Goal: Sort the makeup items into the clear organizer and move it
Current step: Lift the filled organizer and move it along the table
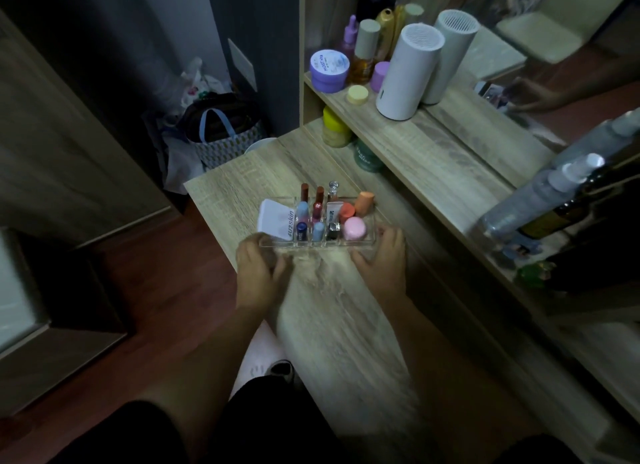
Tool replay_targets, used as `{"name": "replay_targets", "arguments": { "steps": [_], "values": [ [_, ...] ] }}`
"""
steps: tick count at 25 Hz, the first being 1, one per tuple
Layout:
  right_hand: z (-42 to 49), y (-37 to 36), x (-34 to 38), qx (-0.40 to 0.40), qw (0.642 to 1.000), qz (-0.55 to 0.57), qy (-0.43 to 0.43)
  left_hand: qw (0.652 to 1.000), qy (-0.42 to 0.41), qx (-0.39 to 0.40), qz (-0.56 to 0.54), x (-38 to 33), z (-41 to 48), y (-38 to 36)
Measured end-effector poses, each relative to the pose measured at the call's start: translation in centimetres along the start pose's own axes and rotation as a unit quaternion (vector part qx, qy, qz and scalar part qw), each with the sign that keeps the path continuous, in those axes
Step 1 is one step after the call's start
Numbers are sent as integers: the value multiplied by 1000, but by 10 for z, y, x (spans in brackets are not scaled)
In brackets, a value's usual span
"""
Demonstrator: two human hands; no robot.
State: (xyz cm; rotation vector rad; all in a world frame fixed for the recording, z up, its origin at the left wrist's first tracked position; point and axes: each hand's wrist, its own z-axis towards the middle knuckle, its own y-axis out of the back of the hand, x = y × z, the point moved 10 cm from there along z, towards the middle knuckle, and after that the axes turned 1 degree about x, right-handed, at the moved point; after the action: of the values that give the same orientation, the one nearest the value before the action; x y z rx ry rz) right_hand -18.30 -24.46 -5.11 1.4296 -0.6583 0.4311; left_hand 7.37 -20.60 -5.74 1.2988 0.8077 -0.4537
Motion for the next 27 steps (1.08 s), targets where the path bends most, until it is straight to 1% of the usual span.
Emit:
{"name": "replay_targets", "arguments": {
  "steps": [2, 4, 6, 9, 13, 15, 18, 21, 24, 27],
  "values": [
    [3, -7, -7, 48, 998, 28, -15, 1000, 25, 15, -11, 9, 14, 1],
    [8, -11, -11, 88, 995, 43, -5, 999, 32, 0, 1, 13, 17, 2],
    [10, -8, -14, 97, 995, 33, 3, 999, 41, -6, 7, 15, 16, -1],
    [6, -4, -21, 94, 995, 44, -11, 997, 66, 37, -29, 18, 11, -15],
    [1, -20, -27, 132, 986, 89, -52, 992, 54, 101, -55, 19, 17, -26],
    [20, -36, -20, 121, 983, 122, -68, 993, 64, 99, -25, 31, 43, -22],
    [19, -38, -12, 111, 983, 137, -56, 994, 59, 82, -34, 32, 44, -15],
    [17, -36, -17, 106, 983, 138, -58, 994, 62, 84, -44, 32, 38, -19],
    [16, -35, -17, 113, 982, 140, -55, 993, 46, 95, -48, 32, 40, -15],
    [19, -35, -16, 112, 983, 134, -54, 991, 39, 122, -40, 31, 46, -13]
  ]
}}
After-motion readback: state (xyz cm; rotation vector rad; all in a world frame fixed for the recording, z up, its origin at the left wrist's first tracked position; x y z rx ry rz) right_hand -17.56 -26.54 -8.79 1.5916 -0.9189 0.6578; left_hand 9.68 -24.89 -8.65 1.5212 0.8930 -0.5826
